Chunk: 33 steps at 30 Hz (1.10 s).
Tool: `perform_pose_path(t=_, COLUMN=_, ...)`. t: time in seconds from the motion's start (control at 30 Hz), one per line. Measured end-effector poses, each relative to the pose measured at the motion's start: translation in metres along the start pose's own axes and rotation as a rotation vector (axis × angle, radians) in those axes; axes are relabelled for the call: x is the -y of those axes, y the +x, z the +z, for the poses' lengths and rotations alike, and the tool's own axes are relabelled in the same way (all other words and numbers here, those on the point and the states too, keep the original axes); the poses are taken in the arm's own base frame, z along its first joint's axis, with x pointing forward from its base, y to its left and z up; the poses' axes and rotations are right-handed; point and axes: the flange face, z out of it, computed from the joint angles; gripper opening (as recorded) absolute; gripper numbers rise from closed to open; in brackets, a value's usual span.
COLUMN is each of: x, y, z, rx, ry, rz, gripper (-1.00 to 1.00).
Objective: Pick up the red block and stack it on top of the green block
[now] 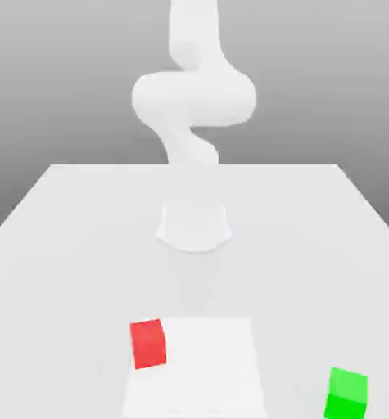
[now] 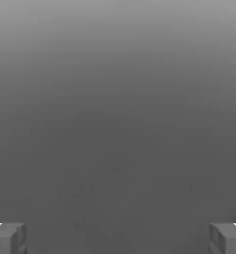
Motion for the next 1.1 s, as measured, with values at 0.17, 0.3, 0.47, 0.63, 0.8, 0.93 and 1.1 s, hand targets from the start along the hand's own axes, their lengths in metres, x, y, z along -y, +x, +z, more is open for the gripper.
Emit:
perform_pose_path(t=0.17, x=-0.04, y=-0.014, z=0.123, rx=0.129, ry=-0.132, rz=-0.067, gripper=0.0)
perform_pose_path(t=0.3, x=-0.085, y=-0.04, z=0.203, rx=0.237, ry=-0.222, rz=-0.116, gripper=0.0)
perform_pose_path(t=0.47, x=-0.152, y=-0.088, z=0.283, rx=0.381, ry=-0.323, rz=-0.171, gripper=0.0)
perform_pose_path(t=0.63, x=-0.228, y=-0.148, z=0.337, rx=0.535, ry=-0.41, rz=-0.219, gripper=0.0)
perform_pose_path(t=0.8, x=-0.263, y=-0.182, z=0.376, rx=0.575, ry=-0.427, rz=-0.233, gripper=0.0)
perform_pose_path(t=0.93, x=-0.276, y=-0.195, z=0.395, rx=0.576, ry=-0.428, rz=-0.233, gripper=-1.0)
perform_pose_path(t=1.1, x=-0.277, y=-0.197, z=0.397, rx=0.578, ry=-0.428, rz=-0.234, gripper=-1.0)
